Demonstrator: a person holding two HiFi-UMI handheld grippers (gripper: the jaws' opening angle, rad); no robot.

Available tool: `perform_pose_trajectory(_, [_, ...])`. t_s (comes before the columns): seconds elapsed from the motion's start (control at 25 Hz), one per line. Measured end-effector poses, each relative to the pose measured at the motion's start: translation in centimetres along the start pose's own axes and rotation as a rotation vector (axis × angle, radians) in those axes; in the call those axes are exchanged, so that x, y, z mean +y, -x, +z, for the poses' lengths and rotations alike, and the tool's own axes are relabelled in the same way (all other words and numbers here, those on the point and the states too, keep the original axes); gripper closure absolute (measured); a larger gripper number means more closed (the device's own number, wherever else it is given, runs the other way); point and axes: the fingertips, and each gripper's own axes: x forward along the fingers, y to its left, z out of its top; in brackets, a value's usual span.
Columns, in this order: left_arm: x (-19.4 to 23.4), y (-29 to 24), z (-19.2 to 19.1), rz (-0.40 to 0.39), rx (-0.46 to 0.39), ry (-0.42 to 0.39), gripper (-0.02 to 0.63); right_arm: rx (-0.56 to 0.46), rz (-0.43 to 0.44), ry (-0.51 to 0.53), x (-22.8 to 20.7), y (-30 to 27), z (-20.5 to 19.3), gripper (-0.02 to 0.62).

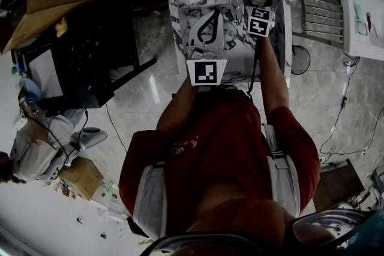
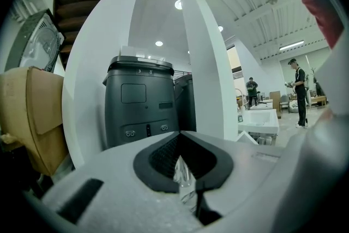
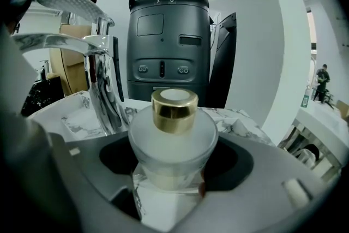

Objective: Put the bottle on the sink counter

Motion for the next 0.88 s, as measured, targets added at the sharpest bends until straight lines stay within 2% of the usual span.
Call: perform_pose_trajectory(0.88, [0.2, -0.1, -0.9, 0.001, 0.032, 0.017, 0.603, -0.038, -0.020, -0.020, -0.2, -1.9, 1.3, 0.255])
